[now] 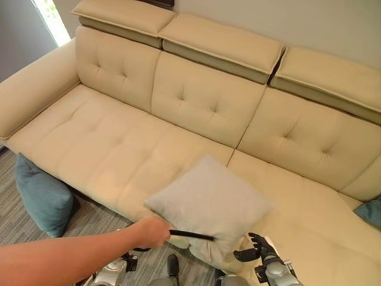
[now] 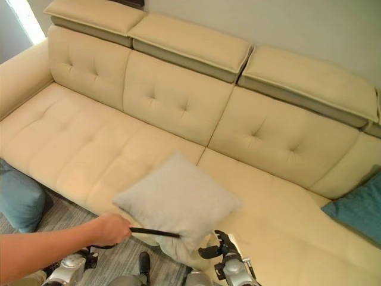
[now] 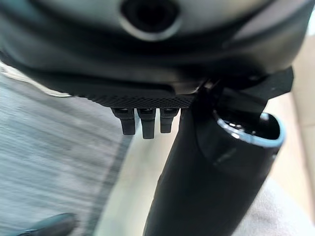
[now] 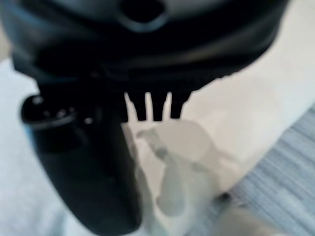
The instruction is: Pick up all the scattered cushions and arrange them neatly on the sofa.
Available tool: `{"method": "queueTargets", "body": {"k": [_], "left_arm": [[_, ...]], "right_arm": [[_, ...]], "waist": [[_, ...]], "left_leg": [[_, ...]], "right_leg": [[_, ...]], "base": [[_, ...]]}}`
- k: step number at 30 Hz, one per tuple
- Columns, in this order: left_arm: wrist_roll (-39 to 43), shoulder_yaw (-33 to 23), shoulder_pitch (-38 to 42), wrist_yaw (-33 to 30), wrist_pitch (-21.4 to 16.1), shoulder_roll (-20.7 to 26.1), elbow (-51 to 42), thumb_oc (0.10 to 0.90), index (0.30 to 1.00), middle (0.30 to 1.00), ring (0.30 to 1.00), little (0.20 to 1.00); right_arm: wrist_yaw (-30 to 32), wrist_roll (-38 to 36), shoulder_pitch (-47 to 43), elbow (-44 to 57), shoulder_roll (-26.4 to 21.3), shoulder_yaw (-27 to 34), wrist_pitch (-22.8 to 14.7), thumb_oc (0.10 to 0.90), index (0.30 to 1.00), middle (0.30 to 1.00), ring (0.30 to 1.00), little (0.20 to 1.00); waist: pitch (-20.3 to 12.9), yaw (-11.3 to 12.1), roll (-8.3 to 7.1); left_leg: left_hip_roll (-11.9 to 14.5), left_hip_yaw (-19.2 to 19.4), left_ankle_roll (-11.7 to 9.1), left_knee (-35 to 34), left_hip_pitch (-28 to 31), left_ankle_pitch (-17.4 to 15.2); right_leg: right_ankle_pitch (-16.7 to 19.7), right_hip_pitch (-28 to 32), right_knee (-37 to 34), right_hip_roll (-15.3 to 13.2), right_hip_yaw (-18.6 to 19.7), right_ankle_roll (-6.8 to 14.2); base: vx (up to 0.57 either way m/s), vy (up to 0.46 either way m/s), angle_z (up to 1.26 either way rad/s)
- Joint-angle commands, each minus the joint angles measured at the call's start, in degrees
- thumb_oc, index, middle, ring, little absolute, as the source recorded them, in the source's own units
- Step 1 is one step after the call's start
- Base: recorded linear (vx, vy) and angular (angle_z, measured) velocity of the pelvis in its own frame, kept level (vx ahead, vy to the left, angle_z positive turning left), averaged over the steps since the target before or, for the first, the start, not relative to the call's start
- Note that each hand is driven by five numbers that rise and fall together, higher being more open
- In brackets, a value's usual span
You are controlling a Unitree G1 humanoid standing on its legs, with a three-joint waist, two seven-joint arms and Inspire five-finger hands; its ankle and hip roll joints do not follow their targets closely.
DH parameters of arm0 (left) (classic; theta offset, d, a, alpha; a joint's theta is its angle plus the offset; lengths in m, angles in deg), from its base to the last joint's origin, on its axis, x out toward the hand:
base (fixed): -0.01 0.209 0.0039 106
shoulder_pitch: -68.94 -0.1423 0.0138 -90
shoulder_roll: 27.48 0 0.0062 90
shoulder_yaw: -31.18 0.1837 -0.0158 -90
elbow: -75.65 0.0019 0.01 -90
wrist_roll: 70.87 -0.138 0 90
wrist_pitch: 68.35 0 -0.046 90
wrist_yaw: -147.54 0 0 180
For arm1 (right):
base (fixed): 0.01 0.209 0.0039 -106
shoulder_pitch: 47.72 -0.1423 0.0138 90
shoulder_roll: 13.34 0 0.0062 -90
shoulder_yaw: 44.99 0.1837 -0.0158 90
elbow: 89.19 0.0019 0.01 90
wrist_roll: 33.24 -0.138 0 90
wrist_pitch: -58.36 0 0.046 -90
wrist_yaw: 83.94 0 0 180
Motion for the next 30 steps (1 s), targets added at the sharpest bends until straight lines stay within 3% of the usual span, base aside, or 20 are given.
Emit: {"method": "queueTargets", "body": {"k": [1, 2, 5, 11, 22, 25, 26, 27, 28, 29, 30], "left_arm": [[1.4, -1.9, -0.6, -0.8, -3.3, 0.2, -1.7, 0.800, 0.900, 0.900, 0.900, 0.900], [1.4, -2.0, -0.9, -0.7, -3.2, 0.1, -1.6, 0.800, 0.900, 0.900, 0.900, 0.900], [1.5, -2.4, -1.6, -0.6, -3.1, -0.4, -1.8, 0.800, 0.900, 0.900, 0.900, 0.900], [0.9, -2.1, -2.1, 0.0, -2.7, -1.4, -1.5, 0.800, 0.900, 0.900, 0.900, 0.900], [0.0, -1.9, -3.0, 0.7, -2.2, -2.1, -0.5, 0.800, 0.900, 0.900, 0.900, 0.900], [-0.1, -1.5, -2.9, 0.7, -2.3, -2.0, -1.3, 0.800, 0.900, 0.900, 0.900, 0.900], [0.1, -1.1, -2.7, 0.6, -2.3, -1.9, -2.5, 0.800, 0.900, 0.900, 0.900, 0.900], [0.1, -1.1, -2.7, 0.6, -2.3, -1.9, -2.5, 0.800, 0.900, 0.900, 0.900, 0.900], [0.9, -1.1, -2.4, 0.1, -2.6, -1.7, -3.5, 0.800, 0.900, 0.900, 0.900, 0.900], [0.9, -1.1, -2.4, 0.1, -2.6, -1.7, -3.5, 0.800, 0.900, 0.900, 0.900, 0.900], [2.2, -0.8, -1.5, 0.0, -2.8, -1.7, -4.2, 0.800, 0.900, 0.900, 0.900, 0.900]], "right_arm": [[2.8, 0.4, -0.6, 1.4, -3.1, -0.7, -2.0, 0.800, 0.900, 0.900, 0.900, 0.900], [2.8, 0.4, -0.6, 1.4, -3.0, -0.8, -1.9, 0.800, 0.900, 0.900, 0.900, 0.900], [3.2, 0.1, -0.1, 2.0, -3.3, -0.4, -2.1, 0.800, 0.900, 0.900, 0.900, 0.900], [3.7, -0.9, 0.2, 2.1, -3.8, 0.4, -2.0, 0.800, 0.900, 0.900, 0.900, 0.900], [3.5, -0.8, 1.7, 1.6, -3.8, 1.1, -2.0, 0.800, 0.900, 0.900, 0.900, 0.900], [3.6, -1.0, 1.8, 1.8, -3.7, 1.3, -2.2, 0.800, 0.900, 0.900, 0.900, 0.900], [3.5, -1.2, 1.6, 2.2, -3.8, 1.1, -2.3, 0.800, 0.900, 0.900, 0.900, 0.900], [3.5, -1.2, 1.6, 2.2, -3.8, 1.1, -2.3, 0.800, 0.900, 0.900, 0.900, 0.900], [3.7, -1.4, 0.9, 2.3, -4.0, 0.8, -2.5, 0.800, 0.900, 0.900, 0.900, 0.900], [3.7, -1.4, 0.9, 2.3, -4.0, 0.8, -2.5, 0.800, 0.900, 0.900, 0.900, 0.900], [3.9, -1.8, -0.1, 2.2, -4.2, 0.7, -2.6, 0.800, 0.900, 0.900, 0.900, 0.900]], "waist": [[-2.7, 1.0, -1.71], [-3.2, 1.5, -1.85], [-3.8, 1.3, -2.00], [-4.6, 0.9, -1.23], [-5.9, -0.2, -0.85], [-5.6, -0.4, -1.19], [-4.6, -0.2, -1.56], [-4.8, -0.2, -1.55], [-3.6, 0.7, -2.07], [-3.8, 0.6, -2.07], [-2.8, 1.3, -2.37]], "left_leg": [[0.2, 0.8, -1.5, 3.1, -2.0, -7.8], [0.1, 1.6, -1.7, 3.0, -2.4, -7.5], [-0.4, 2.4, -2.2, 2.7, -3.2, -6.2], [-0.4, 3.5, -2.5, 2.0, -3.1, -5.6], [-0.5, 3.3, -2.5, 1.2, -1.2, -6.2], [-0.3, 3.1, -2.7, 5.0, -2.4, -7.2], [-0.3, 2.0, -3.1, 9.3, -3.9, -8.5], [-0.3, 2.0, -3.1, 9.3, -4.1, -8.4], [-1.1, -1.3, -4.2, 14.2, -6.1, -9.8], [-1.1, -1.4, -4.2, 14.2, -6.3, -9.7], [-1.3, -5.1, -5.3, 17.3, -7.3, -10.8]], "right_leg": [[-2.2, 1.3, 0.4, 4.9, -1.5, -2.1], [-2.5, 2.2, -1.8, 5.3, -2.5, -2.6], [-2.2, 3.3, -7.2, 7.8, 1.0, -3.3], [-0.7, 6.0, -13.3, 8.8, 2.0, -3.4], [-0.4, 8.0, -14.8, 9.0, 2.6, -3.3], [-0.6, 8.0, -14.4, 8.6, 2.7, -3.6], [-0.8, 7.9, -13.7, 8.2, 3.1, -3.9], [-0.7, 7.7, -13.7, 8.2, 3.1, -4.0], [-0.8, 7.4, -12.7, 7.8, 4.1, -4.5], [-0.7, 7.2, -12.7, 7.8, 4.0, -4.5], [-0.7, 6.5, -11.5, 7.0, 4.7, -4.7]], "base": [[-0.03, 0.027, -0.31], [-0.02, -0.017, -0.38], [-0.02, -0.006, -0.26], [-0.02, -0.004, -0.16], [0.00, 0.000, 0.03], [-0.03, -0.010, 0.05], [-0.05, -0.007, 0.08], [-0.07, 0.011, 0.07], [-0.04, 0.011, 0.02], [-0.06, 0.078, -0.02], [-0.01, 0.104, -0.10]]}}
